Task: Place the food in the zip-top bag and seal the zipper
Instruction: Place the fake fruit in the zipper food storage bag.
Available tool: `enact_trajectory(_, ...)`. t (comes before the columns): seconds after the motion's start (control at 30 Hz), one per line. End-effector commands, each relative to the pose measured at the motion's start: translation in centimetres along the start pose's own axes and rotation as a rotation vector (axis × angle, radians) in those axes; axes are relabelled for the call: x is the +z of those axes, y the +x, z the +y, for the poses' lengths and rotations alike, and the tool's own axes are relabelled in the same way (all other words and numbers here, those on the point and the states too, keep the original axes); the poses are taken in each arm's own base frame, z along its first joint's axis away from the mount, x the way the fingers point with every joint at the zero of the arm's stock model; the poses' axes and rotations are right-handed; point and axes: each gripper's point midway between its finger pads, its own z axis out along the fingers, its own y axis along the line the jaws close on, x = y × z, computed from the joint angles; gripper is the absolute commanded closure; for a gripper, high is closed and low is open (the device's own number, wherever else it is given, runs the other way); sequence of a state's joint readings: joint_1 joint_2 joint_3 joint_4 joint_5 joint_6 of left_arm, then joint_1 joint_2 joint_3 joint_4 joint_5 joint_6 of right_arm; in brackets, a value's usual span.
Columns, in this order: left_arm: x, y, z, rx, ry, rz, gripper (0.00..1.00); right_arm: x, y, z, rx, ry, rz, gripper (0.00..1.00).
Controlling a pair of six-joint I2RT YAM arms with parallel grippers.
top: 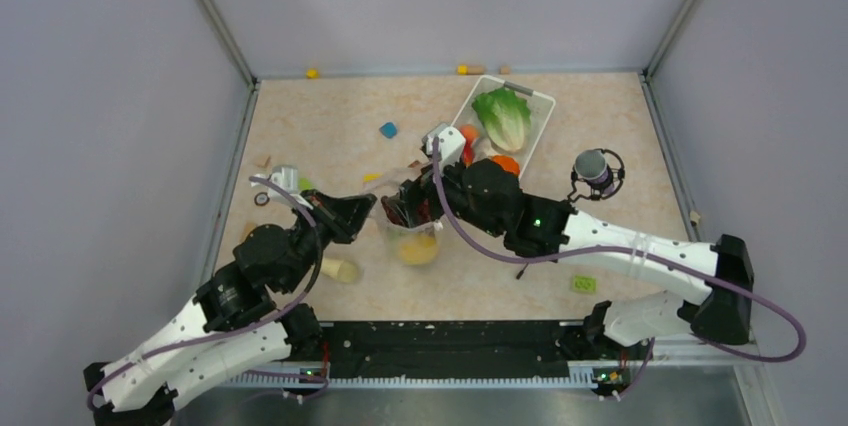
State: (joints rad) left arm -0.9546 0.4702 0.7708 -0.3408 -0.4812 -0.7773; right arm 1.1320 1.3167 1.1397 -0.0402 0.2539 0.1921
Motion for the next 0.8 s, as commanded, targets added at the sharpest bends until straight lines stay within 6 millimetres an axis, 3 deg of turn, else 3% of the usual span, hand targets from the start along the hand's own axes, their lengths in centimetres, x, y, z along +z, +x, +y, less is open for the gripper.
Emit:
enact_trajectory(0.0, -1.0, -2.4, 4.2, 0.032, -0.168, -0.146, 1.00, -4.3, -3.9, 0.5, -0.018, -0.069, -0.111, 0.01)
enact_trajectory(0.17, -0.9, -1.0, 6.3, 0.002, -0.221, -0.153, 1.00, -5.4, -4.4, -1.9, -0.003, 0.054, -0.106, 0.01)
enact_trajectory(0.27, -0.8, -0.4, 7.0, 0.001, -0.237, -0.150, 1.00, -5.7, -4.4, -1.7, -0.009, 0.040, -0.104, 0.01)
enact_trajectory(0.5, -0.7, 0.5, 6.3, -0.001, -0.185, -0.113, 1.00, -5.2, -4.8, 4.6, -0.041, -0.298, -0.102, 0.01)
enact_trajectory(0.63, -0.8, 0.3, 6.0, -0.003, -0.166, -0.116, 1.00, -5.0, -6.4, 7.6, -0.049, -0.447, -0.121, 0.02)
enact_trajectory(0.77, -0.9, 0.2, 5.6, -0.006, -0.145, -0.114, 1.00, -5.1, -8.4, 8.4, -0.025, -0.474, -0.159, 0.05)
